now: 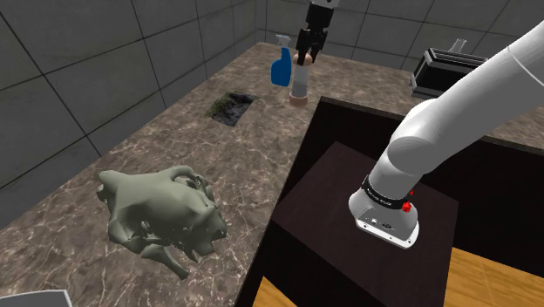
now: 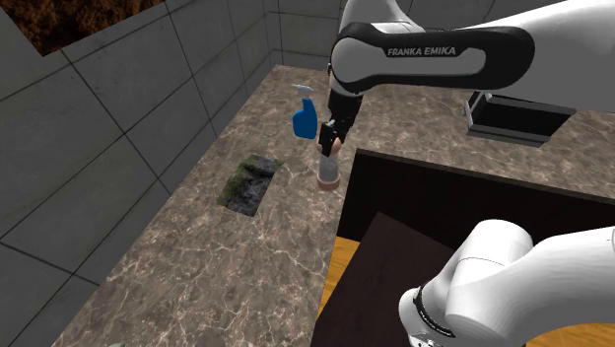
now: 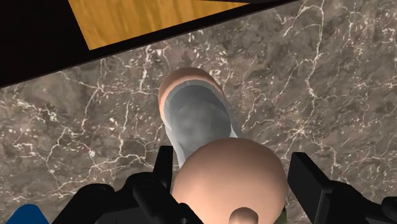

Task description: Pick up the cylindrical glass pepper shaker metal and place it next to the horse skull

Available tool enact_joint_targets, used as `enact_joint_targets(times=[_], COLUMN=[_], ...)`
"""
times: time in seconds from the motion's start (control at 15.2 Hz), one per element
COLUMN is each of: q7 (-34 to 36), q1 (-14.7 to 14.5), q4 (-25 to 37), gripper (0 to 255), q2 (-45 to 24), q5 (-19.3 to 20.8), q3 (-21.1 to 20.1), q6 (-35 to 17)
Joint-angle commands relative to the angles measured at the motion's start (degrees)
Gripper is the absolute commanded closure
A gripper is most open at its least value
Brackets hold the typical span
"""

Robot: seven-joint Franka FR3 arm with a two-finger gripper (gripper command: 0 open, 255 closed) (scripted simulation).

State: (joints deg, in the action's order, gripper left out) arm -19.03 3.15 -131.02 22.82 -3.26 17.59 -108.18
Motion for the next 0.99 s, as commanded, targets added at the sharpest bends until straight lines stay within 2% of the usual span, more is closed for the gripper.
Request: enact_joint_targets(times=[0.0,0.92], q7=[0.3,1.7], q1=[0.0,-0.3], q4=[1.3,12.0], gripper=[255,255], q2=[0.3,0.4], q5=[0.1,0.0], q3=[-0.1,-0.7], q6=[1.6,12.2])
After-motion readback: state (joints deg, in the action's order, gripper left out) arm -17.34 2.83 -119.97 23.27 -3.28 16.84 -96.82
